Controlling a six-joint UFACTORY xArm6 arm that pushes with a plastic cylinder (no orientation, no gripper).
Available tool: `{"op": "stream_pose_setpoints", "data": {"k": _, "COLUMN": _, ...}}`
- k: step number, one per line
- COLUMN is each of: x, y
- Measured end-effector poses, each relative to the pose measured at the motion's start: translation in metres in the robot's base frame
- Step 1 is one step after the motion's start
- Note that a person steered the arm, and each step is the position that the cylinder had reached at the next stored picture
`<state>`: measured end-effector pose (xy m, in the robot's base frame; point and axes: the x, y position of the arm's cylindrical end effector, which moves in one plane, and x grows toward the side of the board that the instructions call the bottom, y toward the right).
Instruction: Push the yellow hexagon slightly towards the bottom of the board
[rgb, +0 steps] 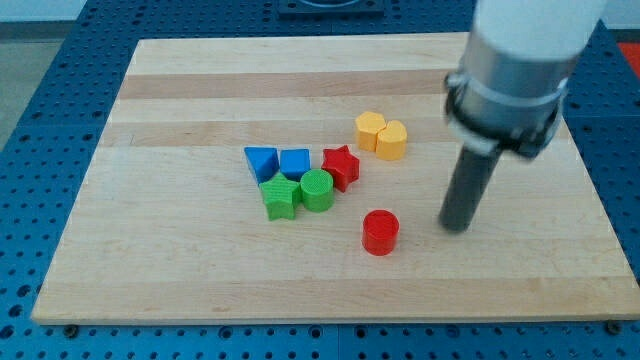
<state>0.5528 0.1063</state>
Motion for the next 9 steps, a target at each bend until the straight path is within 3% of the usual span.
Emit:
{"op": "stream_pose_setpoints", "data": {"k": 2, "x": 0.022, "y": -0.030}}
{"op": "stream_pose_setpoints", "data": {"k": 7, "x": -0.018, "y": -0.083}}
{"op": "stream_pose_setpoints", "data": {"k": 8, "x": -0.016, "y": -0.030}}
{"op": "stream_pose_setpoints", "data": {"k": 9, "x": -0.032, "y": 0.061}}
